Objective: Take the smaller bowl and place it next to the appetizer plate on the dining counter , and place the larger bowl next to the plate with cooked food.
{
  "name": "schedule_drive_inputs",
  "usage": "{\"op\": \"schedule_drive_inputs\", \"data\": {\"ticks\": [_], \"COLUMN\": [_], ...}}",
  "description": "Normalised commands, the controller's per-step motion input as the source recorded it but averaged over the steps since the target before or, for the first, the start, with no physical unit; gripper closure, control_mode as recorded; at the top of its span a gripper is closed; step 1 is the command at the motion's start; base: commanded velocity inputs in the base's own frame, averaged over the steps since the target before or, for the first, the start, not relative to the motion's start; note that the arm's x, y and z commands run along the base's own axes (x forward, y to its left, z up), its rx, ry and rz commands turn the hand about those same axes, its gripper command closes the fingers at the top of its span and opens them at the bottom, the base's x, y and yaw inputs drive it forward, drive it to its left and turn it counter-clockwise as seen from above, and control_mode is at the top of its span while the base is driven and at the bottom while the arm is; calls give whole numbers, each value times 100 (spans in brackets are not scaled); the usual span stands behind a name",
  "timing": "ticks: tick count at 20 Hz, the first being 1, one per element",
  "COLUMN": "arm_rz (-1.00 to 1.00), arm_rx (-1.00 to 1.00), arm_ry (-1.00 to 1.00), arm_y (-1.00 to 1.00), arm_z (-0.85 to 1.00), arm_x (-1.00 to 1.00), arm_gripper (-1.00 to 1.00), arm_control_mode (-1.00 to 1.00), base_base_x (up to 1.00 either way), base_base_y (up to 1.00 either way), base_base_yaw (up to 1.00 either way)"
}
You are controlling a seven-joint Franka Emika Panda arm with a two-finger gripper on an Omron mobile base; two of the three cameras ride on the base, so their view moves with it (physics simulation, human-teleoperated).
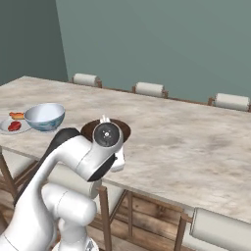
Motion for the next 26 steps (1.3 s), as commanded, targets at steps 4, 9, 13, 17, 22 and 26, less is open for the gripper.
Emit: {"op": "schedule_drive_inputs", "data": {"ticks": [4, 9, 13, 17, 22, 26], "arm_rz": [0, 0, 0, 0, 0, 0], "arm_rx": [-3, -2, -2, 0, 0, 0], "arm_ry": [0, 3, 4, 0, 0, 0], "arm_y": [0, 0, 0, 0, 0, 0], "arm_z": [-25, -20, -20, -21, -19, -20], "arm_x": [20, 27, 24, 16, 13, 14], "arm_gripper": [100, 100, 100, 100, 100, 100], "arm_control_mode": [-100, -100, -100, -100, -100, -100], "base_base_x": [0, 0, 0, 0, 0, 0], "base_base_y": [0, 0, 0, 0, 0, 0], "base_base_yaw": [0, 0, 0, 0, 0, 0]}}
